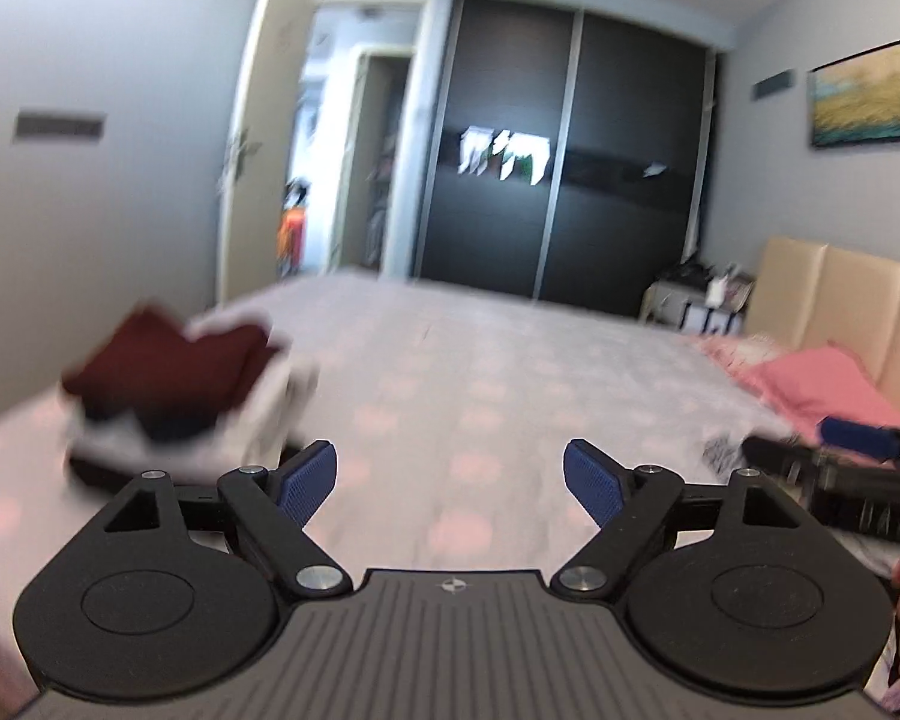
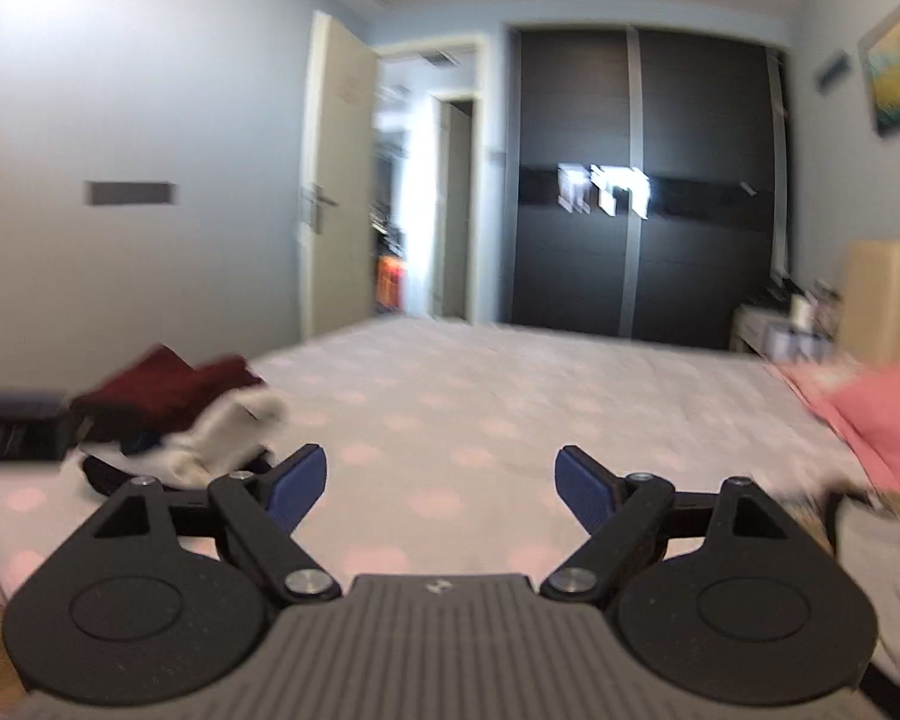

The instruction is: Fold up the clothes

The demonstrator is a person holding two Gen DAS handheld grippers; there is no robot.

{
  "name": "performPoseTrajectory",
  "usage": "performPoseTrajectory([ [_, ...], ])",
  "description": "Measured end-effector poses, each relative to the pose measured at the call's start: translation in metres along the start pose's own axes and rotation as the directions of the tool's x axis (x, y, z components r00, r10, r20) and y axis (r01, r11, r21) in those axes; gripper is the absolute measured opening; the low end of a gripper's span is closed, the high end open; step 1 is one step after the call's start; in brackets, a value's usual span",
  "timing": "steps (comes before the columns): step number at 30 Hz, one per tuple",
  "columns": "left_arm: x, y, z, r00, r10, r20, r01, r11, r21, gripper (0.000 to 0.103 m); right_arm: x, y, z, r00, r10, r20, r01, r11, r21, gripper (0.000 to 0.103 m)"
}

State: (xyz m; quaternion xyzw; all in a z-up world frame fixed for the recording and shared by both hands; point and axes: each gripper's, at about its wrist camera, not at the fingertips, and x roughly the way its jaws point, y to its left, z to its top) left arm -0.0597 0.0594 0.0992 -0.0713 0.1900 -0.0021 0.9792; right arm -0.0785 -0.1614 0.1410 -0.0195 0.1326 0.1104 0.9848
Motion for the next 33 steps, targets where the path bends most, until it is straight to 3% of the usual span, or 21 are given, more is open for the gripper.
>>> performPoseTrajectory([
  [2,0.002,-0.001,-0.014,0.999,0.021,-0.034,-0.021,1.0,-0.006,0.083,-0.004,-0.003,-0.008,0.998,-0.054,-0.022,0.055,0.997,0.047,0.086],
  [5,0.008,-0.005,-0.022,0.998,0.051,-0.022,-0.05,0.999,0.013,0.083,-0.011,-0.003,-0.02,0.991,-0.129,-0.044,0.134,0.985,0.113,0.087],
  [11,0.027,-0.008,-0.048,0.997,0.054,-0.057,-0.055,0.998,-0.019,0.083,-0.013,0.012,-0.055,0.965,-0.24,-0.108,0.254,0.956,0.15,0.087],
  [15,0.035,-0.021,-0.067,0.997,0.049,-0.065,-0.045,0.997,0.059,0.083,-0.006,0.021,-0.067,0.968,-0.241,-0.073,0.248,0.963,0.109,0.087],
  [19,0.048,-0.025,-0.072,0.992,0.078,-0.095,-0.071,0.995,0.075,0.083,0.011,0.025,-0.075,0.971,-0.235,-0.041,0.237,0.969,0.069,0.088],
  [25,0.062,-0.03,-0.077,0.986,0.123,-0.108,-0.112,0.988,0.109,0.083,0.039,0.019,-0.089,0.968,-0.233,-0.089,0.239,0.97,0.055,0.088],
  [29,0.071,-0.04,-0.08,0.984,0.116,-0.136,-0.1,0.988,0.119,0.083,0.043,0.008,-0.096,0.961,-0.256,-0.103,0.261,0.964,0.049,0.088],
  [33,0.067,-0.054,-0.078,0.99,0.098,-0.103,-0.081,0.984,0.16,0.083,0.038,-0.003,-0.093,0.959,-0.269,-0.082,0.276,0.958,0.078,0.092],
])
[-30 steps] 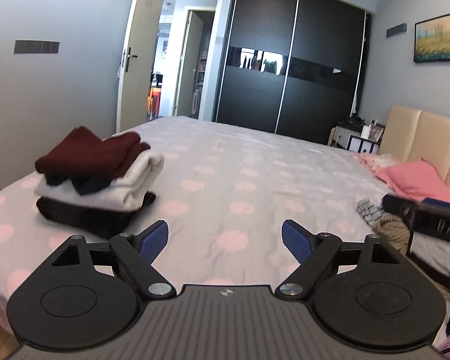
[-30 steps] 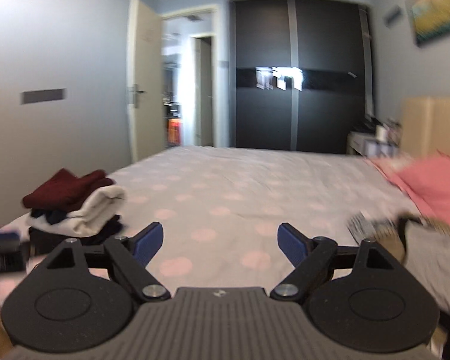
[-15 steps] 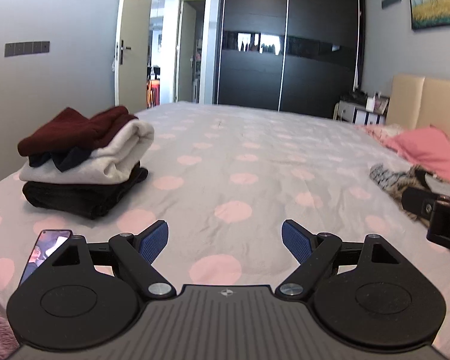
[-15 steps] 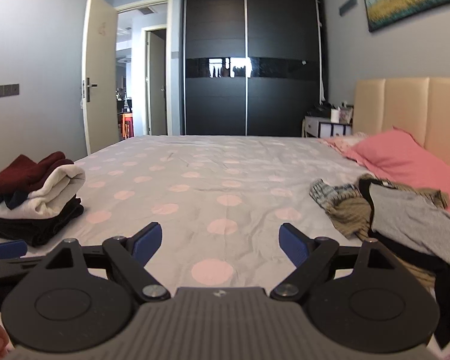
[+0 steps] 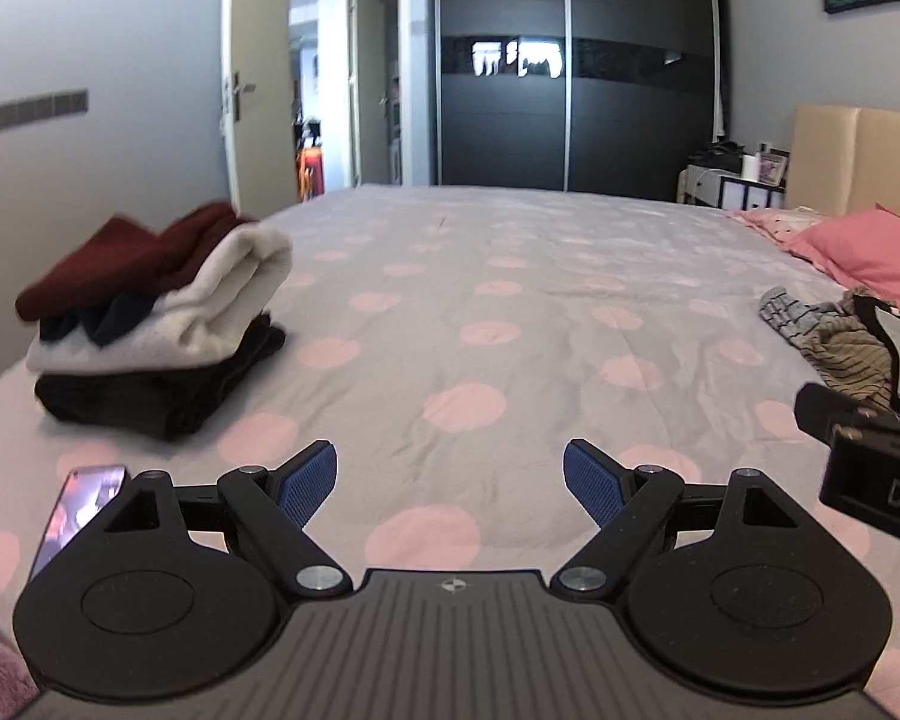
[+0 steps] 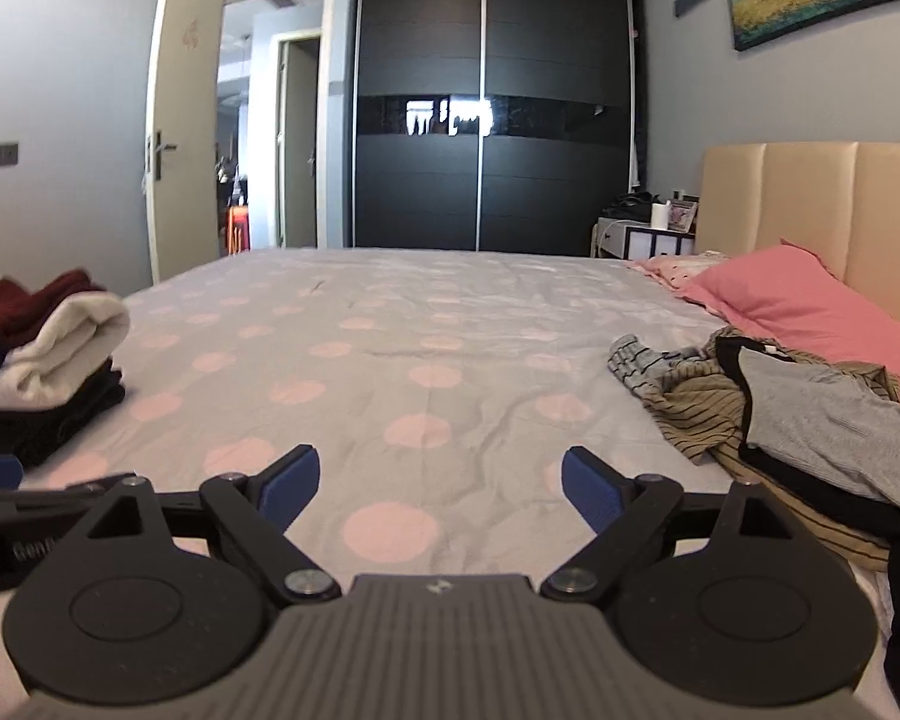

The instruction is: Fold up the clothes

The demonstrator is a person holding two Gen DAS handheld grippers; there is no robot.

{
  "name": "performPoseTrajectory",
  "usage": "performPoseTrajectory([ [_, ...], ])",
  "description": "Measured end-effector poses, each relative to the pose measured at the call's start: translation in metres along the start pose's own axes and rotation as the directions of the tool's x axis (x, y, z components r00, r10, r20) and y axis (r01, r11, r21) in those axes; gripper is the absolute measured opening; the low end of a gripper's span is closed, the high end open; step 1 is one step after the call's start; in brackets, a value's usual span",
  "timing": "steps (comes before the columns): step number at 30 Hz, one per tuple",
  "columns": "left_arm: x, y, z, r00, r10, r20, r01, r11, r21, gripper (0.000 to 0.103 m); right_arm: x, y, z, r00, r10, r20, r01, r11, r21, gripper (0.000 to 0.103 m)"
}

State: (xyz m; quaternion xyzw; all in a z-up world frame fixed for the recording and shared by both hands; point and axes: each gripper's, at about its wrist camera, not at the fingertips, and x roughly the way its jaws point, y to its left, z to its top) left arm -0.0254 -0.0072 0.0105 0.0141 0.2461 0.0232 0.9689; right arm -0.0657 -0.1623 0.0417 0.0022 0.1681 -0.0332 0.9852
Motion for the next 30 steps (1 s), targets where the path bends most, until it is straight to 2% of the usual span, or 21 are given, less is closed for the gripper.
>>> performPoseTrajectory([
  [16,-0.041,-0.005,0.012,0.996,-0.022,0.085,0.021,1.0,0.014,0.083,-0.037,-0.005,0.023,0.993,0.02,0.115,-0.023,0.999,0.028,0.096],
  [30,-0.042,0.005,0.013,0.995,-0.029,0.092,0.028,1.0,0.009,0.083,-0.045,0.003,0.023,0.987,0.05,0.155,-0.051,0.999,-0.002,0.096],
])
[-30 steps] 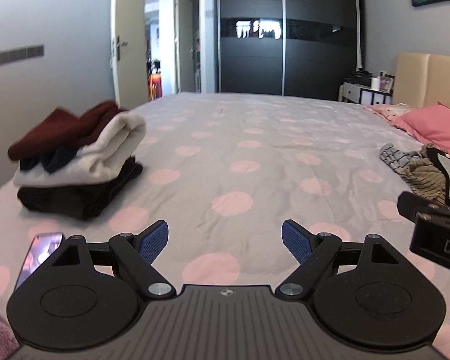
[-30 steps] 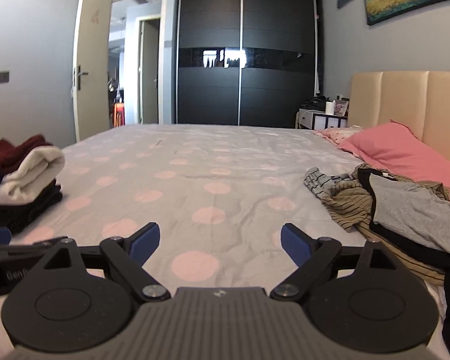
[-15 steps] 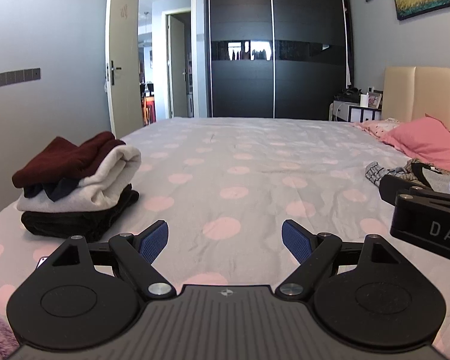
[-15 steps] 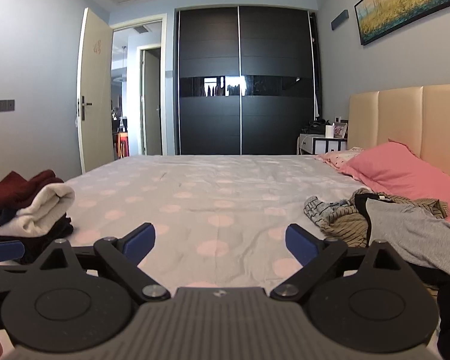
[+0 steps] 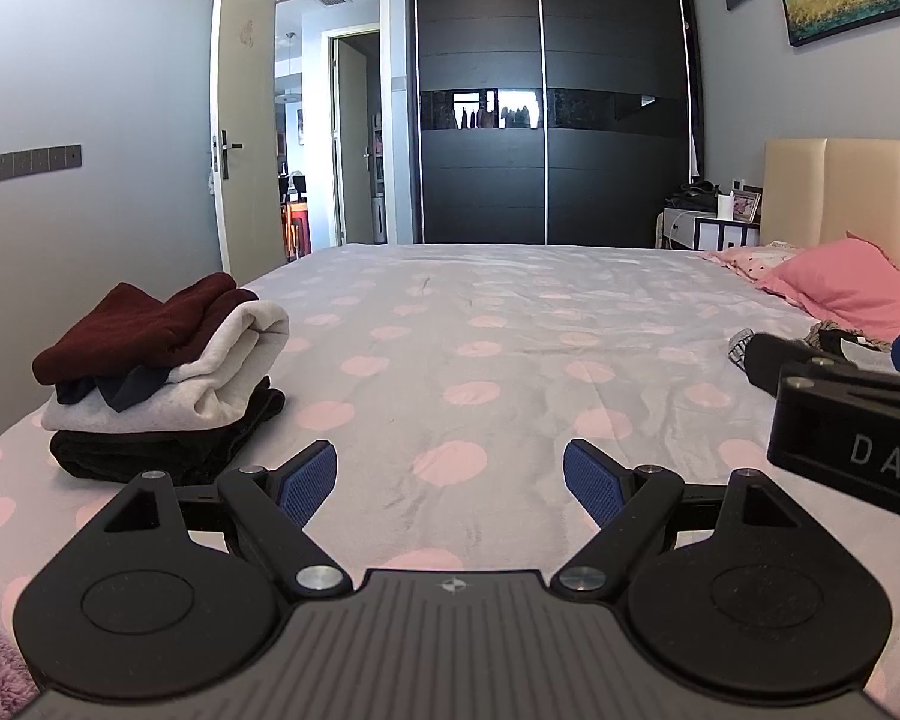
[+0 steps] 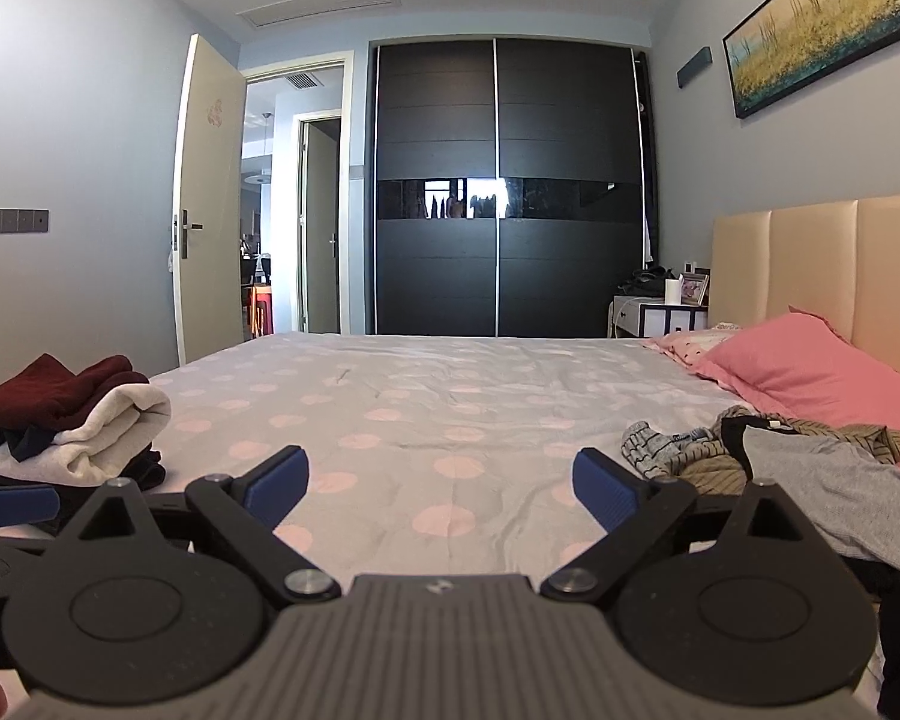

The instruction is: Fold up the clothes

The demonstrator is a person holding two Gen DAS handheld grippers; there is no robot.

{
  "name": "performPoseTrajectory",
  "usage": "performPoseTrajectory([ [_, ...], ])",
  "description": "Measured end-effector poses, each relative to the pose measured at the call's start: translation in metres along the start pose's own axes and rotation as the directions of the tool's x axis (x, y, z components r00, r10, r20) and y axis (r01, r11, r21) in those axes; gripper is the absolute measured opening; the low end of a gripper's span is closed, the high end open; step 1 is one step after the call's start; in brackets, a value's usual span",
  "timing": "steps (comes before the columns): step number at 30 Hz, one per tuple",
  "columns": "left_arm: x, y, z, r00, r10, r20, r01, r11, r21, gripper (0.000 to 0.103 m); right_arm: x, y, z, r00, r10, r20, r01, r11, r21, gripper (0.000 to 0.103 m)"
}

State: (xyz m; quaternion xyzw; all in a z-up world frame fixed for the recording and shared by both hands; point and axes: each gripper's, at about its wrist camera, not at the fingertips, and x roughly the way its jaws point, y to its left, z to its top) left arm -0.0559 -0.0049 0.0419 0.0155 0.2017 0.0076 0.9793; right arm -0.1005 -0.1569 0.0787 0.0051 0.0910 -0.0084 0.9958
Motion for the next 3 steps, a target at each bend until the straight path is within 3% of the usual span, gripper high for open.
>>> performPoseTrajectory([
  [3,0.0,0.0026,-0.0003,1.0,-0.005,0.005,0.005,1.0,-0.006,0.083,0.0021,-0.0003,-0.002,1.0,0.003,-0.013,-0.003,1.0,0.004,0.096],
])
